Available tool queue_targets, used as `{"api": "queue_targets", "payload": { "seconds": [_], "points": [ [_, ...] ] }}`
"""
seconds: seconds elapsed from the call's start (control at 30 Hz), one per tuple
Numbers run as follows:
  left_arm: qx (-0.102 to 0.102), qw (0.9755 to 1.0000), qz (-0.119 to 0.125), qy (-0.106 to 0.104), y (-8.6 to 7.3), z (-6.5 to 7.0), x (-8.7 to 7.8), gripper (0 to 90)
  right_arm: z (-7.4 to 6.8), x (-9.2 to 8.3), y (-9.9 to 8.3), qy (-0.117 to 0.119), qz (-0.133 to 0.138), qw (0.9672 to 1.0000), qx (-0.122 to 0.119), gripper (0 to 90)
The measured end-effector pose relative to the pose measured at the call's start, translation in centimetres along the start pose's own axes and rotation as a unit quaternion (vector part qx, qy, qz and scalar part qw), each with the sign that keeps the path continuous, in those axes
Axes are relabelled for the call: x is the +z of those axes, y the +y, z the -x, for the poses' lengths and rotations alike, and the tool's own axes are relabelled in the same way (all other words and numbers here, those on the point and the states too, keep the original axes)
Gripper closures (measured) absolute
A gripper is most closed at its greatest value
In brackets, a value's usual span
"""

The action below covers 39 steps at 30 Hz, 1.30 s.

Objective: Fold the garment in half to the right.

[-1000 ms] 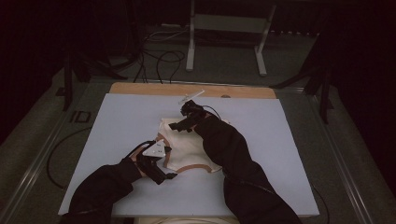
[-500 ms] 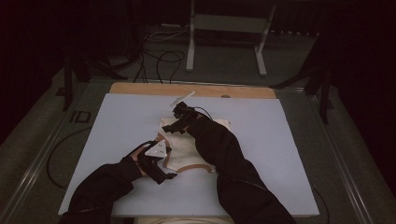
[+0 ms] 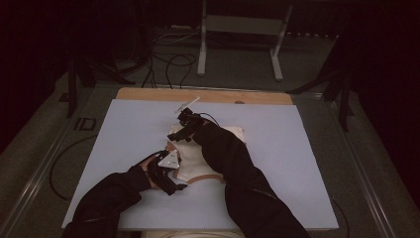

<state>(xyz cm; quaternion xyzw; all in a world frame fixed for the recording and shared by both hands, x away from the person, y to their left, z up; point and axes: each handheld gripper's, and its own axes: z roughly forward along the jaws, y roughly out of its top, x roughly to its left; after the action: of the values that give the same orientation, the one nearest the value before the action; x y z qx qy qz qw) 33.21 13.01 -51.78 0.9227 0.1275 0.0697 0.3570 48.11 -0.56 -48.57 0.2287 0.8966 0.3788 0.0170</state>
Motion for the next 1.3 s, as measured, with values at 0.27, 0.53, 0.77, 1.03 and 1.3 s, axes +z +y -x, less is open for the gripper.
{"api": "queue_targets", "payload": {
  "seconds": [0.27,0.53,0.77,1.03,1.3],
  "points": [
    [0.016,0.9998,-0.003,0.010,-0.1,0.0,0.3,14.6,-0.1,0.7,0.1,0.006,-0.012,0.9999,0.002,14.2],
    [0.013,0.9987,-0.004,0.050,0.4,-0.5,0.6,32.2,-0.1,0.7,0.2,0.004,-0.010,0.9999,0.000,14.3],
    [0.016,0.9970,-0.003,0.075,1.1,-0.9,1.1,53.7,0.0,0.8,0.3,0.008,-0.012,0.9999,-0.002,14.2],
    [0.022,0.9979,-0.014,0.060,1.5,-0.8,1.3,80.9,0.5,0.7,0.5,0.000,-0.008,0.9999,0.006,14.1],
    [0.017,0.9984,-0.008,0.053,1.3,-1.1,1.3,84.9,1.6,0.8,1.7,-0.027,-0.009,0.9995,0.011,14.1]
  ]
}}
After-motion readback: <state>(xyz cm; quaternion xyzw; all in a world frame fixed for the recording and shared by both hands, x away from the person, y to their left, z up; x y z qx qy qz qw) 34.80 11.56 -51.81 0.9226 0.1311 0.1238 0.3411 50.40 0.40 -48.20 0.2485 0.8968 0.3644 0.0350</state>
